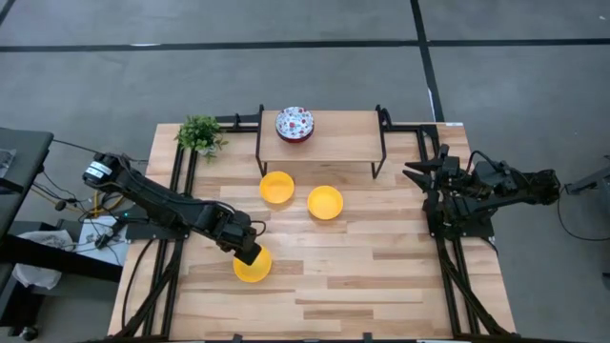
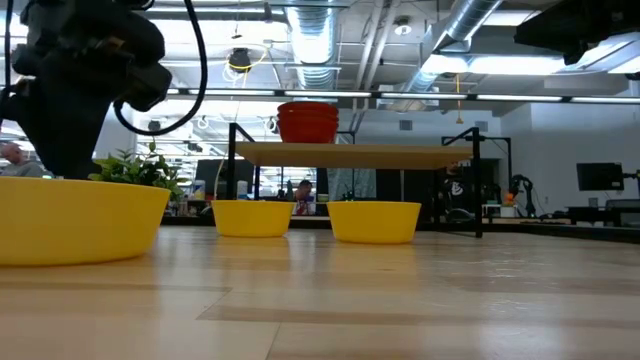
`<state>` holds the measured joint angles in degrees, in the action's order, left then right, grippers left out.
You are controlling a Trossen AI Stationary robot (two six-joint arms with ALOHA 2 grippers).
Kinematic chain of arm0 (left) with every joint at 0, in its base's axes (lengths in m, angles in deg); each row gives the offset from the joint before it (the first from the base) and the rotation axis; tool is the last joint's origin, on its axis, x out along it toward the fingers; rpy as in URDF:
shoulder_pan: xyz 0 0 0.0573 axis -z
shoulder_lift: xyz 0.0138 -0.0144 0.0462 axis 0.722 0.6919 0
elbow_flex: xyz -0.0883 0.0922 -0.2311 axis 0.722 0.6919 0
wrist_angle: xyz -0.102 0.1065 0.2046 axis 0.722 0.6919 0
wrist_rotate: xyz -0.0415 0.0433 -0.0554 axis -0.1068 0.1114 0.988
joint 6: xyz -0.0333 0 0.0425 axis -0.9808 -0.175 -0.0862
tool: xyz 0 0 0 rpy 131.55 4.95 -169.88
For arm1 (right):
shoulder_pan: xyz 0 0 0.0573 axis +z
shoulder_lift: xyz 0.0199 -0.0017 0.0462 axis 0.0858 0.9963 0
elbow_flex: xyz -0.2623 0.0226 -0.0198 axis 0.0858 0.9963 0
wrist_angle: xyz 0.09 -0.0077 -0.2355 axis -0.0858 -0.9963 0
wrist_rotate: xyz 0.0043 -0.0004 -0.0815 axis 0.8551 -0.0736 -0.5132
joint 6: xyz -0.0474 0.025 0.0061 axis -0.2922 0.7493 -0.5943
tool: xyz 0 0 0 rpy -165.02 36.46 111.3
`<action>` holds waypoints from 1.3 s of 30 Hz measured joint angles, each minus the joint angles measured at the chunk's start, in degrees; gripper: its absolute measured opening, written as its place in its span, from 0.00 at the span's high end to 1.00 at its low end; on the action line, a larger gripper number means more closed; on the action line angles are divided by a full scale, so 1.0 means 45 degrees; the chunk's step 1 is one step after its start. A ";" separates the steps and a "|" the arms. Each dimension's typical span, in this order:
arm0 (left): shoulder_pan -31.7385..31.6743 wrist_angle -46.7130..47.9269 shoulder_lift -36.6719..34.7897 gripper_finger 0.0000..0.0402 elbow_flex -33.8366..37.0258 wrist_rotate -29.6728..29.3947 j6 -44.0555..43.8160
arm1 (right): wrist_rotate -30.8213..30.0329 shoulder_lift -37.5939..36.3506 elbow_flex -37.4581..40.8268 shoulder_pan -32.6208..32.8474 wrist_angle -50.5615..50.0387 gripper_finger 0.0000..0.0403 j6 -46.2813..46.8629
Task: Pick & Place Mini bowls
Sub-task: Put the bottom yellow bowl on the shelf
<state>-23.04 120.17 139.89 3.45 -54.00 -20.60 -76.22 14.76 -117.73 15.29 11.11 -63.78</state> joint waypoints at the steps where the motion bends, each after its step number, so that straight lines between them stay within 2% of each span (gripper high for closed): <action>1: 0.0000 -0.0053 0.0000 0.59 0.0045 -0.0004 -0.0043 | 0.0000 0.0000 0.0000 0.0002 0.0000 0.77 0.0000; 12: -0.0003 -0.0373 0.0000 0.59 0.0469 0.0039 -0.0077 | 0.0000 -0.0001 0.0000 0.0002 0.0000 0.77 0.0000; 22: -0.0005 -0.1726 0.0000 0.59 0.1171 0.0278 -0.0221 | 0.0000 -0.0001 0.0000 0.0004 0.0005 0.77 0.0005; 39: -0.0005 -0.2547 0.0000 0.73 0.1818 0.0326 -0.0459 | 0.0000 -0.0002 0.0000 -0.0001 0.0005 0.77 0.0005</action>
<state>-23.06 108.71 139.89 11.63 -52.53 -22.66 -76.22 14.75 -117.73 15.29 11.13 -63.76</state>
